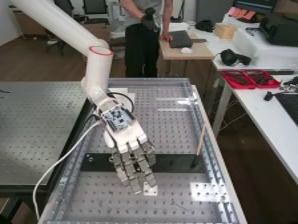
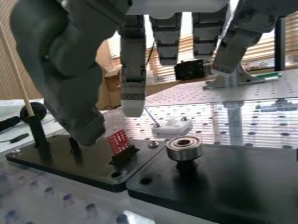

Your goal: Grab the pcb board and place it in the clear container

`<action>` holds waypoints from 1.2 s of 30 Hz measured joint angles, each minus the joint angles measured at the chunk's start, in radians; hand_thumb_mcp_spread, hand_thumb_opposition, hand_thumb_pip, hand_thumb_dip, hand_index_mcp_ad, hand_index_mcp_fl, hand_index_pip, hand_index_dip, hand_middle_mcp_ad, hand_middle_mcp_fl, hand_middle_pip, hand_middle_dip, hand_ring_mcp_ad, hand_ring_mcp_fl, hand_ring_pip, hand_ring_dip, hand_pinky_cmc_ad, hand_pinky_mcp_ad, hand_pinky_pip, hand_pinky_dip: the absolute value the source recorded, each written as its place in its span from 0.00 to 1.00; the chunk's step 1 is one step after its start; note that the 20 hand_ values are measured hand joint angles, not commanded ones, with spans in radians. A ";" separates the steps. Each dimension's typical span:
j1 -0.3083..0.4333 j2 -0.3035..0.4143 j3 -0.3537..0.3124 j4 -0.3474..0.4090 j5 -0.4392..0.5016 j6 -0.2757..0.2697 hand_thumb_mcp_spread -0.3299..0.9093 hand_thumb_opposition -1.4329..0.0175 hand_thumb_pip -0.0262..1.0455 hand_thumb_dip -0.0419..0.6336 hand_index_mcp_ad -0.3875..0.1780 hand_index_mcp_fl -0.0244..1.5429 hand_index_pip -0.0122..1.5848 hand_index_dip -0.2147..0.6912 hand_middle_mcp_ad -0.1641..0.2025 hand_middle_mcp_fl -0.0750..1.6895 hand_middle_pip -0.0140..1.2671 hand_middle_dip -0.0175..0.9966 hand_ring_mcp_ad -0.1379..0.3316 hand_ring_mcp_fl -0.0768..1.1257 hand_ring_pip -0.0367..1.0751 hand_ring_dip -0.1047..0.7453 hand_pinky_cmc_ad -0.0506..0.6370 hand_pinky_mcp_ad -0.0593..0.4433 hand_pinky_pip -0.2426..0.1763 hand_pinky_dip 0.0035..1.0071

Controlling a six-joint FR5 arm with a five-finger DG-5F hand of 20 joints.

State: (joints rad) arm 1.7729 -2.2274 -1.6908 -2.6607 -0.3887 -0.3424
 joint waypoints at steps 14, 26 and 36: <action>-0.012 -0.008 0.009 -0.017 -0.028 -0.019 0.56 0.40 0.65 0.39 0.70 0.03 0.96 0.38 0.83 0.05 0.11 0.11 0.78 0.06 0.08 0.10 0.50 0.50 0.25 0.56; -0.004 -0.028 0.033 -0.049 -0.015 0.011 0.56 0.41 0.66 0.41 0.70 0.03 0.98 0.38 0.82 0.05 0.11 0.11 0.78 0.06 0.08 0.10 0.50 0.50 0.25 0.56; -0.002 -0.032 0.037 -0.055 -0.006 0.014 0.56 0.41 0.67 0.41 0.70 0.05 0.98 0.38 0.82 0.05 0.11 0.11 0.78 0.06 0.08 0.10 0.50 0.51 0.25 0.58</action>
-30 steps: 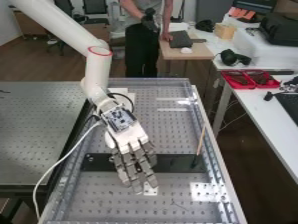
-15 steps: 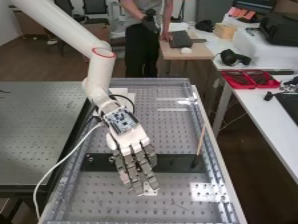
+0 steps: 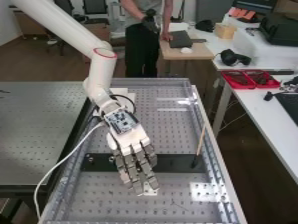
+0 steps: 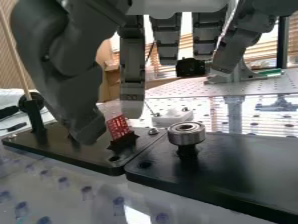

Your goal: Grab the pcb board and place it in the clear container

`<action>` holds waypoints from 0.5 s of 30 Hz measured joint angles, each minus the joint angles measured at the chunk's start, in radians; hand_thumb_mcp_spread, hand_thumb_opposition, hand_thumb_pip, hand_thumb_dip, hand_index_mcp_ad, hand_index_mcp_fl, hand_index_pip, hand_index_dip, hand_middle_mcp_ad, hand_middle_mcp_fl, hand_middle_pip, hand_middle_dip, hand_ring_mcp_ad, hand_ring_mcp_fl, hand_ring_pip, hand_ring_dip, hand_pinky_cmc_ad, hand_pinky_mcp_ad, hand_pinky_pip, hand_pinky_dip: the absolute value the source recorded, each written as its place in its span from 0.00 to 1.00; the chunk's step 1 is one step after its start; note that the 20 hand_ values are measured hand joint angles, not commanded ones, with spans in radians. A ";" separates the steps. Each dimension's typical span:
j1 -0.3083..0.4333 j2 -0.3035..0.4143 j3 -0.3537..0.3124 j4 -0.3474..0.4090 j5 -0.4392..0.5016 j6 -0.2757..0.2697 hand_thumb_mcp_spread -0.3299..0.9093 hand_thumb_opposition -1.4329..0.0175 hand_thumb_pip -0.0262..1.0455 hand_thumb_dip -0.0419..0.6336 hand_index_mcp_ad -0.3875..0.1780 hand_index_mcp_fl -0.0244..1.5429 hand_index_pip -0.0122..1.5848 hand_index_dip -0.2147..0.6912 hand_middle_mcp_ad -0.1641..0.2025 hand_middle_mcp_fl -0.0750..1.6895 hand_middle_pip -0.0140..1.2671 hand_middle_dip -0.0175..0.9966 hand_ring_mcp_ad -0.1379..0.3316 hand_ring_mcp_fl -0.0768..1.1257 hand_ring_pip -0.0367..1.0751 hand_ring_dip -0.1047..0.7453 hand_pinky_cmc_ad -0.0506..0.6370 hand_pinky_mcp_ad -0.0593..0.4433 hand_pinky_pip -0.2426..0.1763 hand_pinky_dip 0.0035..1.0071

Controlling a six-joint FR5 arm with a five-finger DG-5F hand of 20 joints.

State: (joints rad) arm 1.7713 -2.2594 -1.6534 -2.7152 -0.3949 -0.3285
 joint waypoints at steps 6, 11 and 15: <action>-0.001 -0.001 0.001 0.005 -0.002 -0.005 0.56 0.41 0.67 0.41 0.71 0.06 0.98 0.40 0.80 0.05 0.11 0.11 0.78 0.06 0.08 0.10 0.50 0.51 0.25 0.58; -0.005 -0.001 0.003 0.007 -0.008 -0.010 0.57 0.40 0.67 0.41 0.71 0.08 0.98 0.41 0.79 0.05 0.11 0.11 0.78 0.06 0.08 0.10 0.50 0.51 0.26 0.58; -0.007 -0.004 0.005 0.009 -0.010 -0.013 0.57 0.41 0.67 0.41 0.70 0.09 0.98 0.41 0.79 0.05 0.11 0.11 0.78 0.06 0.08 0.10 0.51 0.49 0.26 0.58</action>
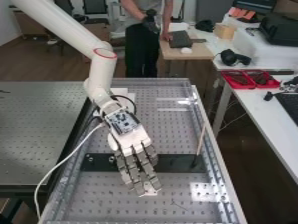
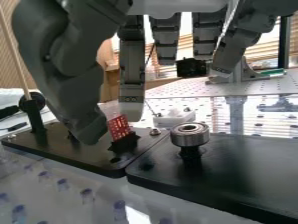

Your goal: Grab the pcb board and place it in the clear container

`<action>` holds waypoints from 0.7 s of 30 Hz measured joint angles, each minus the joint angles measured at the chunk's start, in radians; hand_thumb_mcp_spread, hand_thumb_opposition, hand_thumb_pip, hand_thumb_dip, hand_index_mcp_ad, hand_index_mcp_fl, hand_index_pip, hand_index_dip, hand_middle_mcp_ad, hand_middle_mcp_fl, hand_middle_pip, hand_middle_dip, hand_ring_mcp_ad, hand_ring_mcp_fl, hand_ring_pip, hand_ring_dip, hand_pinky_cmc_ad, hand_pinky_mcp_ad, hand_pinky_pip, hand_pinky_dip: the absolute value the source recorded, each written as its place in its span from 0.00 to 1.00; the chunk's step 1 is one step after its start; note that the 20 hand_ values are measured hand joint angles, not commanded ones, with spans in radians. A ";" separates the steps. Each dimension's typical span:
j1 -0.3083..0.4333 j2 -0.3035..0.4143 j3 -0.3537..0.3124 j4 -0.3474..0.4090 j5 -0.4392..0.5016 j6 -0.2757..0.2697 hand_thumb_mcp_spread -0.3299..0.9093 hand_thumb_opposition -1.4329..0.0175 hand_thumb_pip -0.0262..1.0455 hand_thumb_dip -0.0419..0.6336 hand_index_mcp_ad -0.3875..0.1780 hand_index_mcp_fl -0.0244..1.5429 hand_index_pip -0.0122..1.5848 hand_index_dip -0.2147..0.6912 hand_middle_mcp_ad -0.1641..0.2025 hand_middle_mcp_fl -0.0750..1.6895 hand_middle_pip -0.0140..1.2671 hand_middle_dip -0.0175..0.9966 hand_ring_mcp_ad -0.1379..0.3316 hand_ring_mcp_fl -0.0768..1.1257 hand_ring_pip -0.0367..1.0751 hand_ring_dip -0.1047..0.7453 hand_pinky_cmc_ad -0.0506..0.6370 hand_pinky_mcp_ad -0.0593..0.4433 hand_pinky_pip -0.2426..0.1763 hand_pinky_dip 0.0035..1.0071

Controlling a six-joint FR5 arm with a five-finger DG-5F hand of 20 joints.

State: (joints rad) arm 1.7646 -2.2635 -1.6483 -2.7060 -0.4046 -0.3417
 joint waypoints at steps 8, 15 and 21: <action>-0.002 -0.001 0.001 0.000 -0.002 -0.001 0.58 0.40 0.67 0.41 0.70 0.10 0.98 0.41 0.79 0.05 0.11 0.11 0.79 0.06 0.08 0.09 0.51 0.48 0.28 0.58; -0.003 0.001 -0.002 0.002 -0.006 -0.012 0.58 0.40 0.67 0.41 0.71 0.10 0.98 0.41 0.79 0.05 0.11 0.11 0.79 0.06 0.09 0.10 0.51 0.48 0.28 0.58; -0.005 0.005 -0.005 0.005 -0.010 -0.027 0.58 0.40 0.67 0.41 0.70 0.10 0.98 0.41 0.79 0.05 0.11 0.11 0.79 0.06 0.09 0.10 0.51 0.47 0.28 0.58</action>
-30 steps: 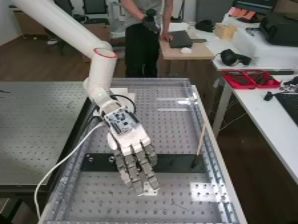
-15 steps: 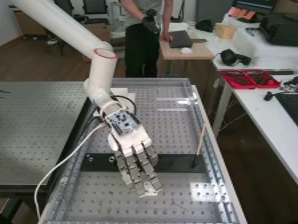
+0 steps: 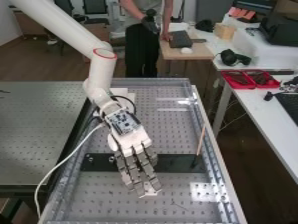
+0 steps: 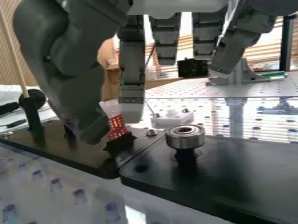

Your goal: Grab the pcb board and place it in the clear container

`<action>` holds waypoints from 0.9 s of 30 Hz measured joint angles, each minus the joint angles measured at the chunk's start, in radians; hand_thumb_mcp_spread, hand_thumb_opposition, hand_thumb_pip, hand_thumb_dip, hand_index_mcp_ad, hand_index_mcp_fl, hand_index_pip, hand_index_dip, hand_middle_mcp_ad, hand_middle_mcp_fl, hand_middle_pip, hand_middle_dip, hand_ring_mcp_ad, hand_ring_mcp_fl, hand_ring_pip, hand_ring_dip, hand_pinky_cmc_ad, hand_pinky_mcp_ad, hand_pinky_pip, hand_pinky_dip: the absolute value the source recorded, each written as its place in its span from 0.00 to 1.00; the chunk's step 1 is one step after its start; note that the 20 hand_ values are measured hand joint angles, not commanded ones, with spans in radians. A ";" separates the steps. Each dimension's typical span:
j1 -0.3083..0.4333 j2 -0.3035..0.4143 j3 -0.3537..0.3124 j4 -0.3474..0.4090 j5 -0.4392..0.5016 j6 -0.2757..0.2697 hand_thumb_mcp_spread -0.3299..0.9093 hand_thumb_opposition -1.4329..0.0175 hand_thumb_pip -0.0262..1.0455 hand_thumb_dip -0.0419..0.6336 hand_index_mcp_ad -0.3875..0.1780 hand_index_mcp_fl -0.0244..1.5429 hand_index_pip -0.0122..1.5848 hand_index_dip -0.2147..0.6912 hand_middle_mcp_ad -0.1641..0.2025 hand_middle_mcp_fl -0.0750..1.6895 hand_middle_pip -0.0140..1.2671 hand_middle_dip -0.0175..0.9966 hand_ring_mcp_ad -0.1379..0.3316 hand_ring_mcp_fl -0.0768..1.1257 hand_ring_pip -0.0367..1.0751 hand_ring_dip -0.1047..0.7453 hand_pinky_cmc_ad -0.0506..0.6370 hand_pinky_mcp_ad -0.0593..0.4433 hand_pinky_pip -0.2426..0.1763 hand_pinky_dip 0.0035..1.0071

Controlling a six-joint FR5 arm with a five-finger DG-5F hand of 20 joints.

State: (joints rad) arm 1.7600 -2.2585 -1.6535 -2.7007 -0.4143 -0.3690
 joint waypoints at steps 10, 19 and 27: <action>-0.002 0.002 -0.006 0.011 -0.006 -0.007 0.58 0.40 0.68 0.41 0.70 0.10 0.98 0.41 0.79 0.05 0.11 0.13 0.79 0.06 0.09 0.10 0.51 0.48 0.28 0.57; -0.003 0.004 -0.012 0.038 -0.009 -0.032 0.59 0.39 0.68 0.42 0.68 0.14 0.98 0.41 0.74 0.05 0.11 0.13 0.77 0.06 0.09 0.11 0.51 0.48 0.28 0.51; -0.006 0.007 -0.014 0.054 -0.011 -0.057 0.59 0.39 0.65 0.42 0.65 0.16 0.98 0.41 0.74 0.05 0.11 0.13 0.76 0.06 0.09 0.10 0.51 0.48 0.32 0.45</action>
State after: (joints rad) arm 1.7535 -2.2520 -1.6679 -2.6471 -0.4253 -0.4265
